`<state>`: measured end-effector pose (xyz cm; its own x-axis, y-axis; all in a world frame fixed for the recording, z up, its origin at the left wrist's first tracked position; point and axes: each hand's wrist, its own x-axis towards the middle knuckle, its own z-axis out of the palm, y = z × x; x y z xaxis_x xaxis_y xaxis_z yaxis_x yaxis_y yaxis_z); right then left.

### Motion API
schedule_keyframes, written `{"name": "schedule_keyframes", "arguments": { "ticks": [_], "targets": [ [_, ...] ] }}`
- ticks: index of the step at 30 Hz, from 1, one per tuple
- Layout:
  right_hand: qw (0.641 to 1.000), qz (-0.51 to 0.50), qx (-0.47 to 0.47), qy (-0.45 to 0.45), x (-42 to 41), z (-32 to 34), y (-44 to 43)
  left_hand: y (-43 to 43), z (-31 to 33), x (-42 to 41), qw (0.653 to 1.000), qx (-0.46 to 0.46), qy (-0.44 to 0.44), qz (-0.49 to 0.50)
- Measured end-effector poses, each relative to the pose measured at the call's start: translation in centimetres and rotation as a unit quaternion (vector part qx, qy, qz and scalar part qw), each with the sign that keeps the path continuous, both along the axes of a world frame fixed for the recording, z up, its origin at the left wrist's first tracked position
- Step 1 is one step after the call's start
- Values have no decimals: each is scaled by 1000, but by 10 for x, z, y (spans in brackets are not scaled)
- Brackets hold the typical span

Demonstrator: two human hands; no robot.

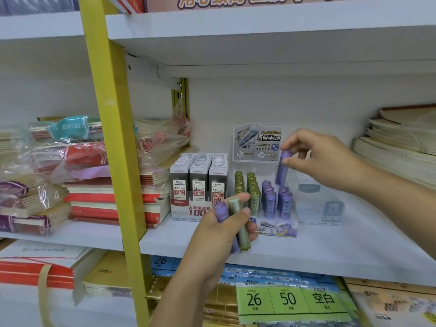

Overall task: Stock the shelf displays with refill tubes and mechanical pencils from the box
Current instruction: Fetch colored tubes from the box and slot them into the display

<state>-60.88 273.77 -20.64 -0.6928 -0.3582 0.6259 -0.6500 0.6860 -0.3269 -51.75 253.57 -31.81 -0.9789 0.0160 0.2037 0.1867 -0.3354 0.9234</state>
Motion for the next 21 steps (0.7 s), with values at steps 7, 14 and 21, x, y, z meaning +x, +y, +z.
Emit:
{"name": "schedule_keyframes", "arguments": {
  "ticks": [7,14,21],
  "targets": [
    [994,-1,102,-44,-22,-15,0,-1,-2,-2,999,-18,-5,31],
    [992,10,123,-22,-26,-16,3,-6,-4,-5,997,-42,19,63],
    [989,7,140,-36,-24,-8,5,-7,-3,-3,997,-38,20,69]
  ]
}}
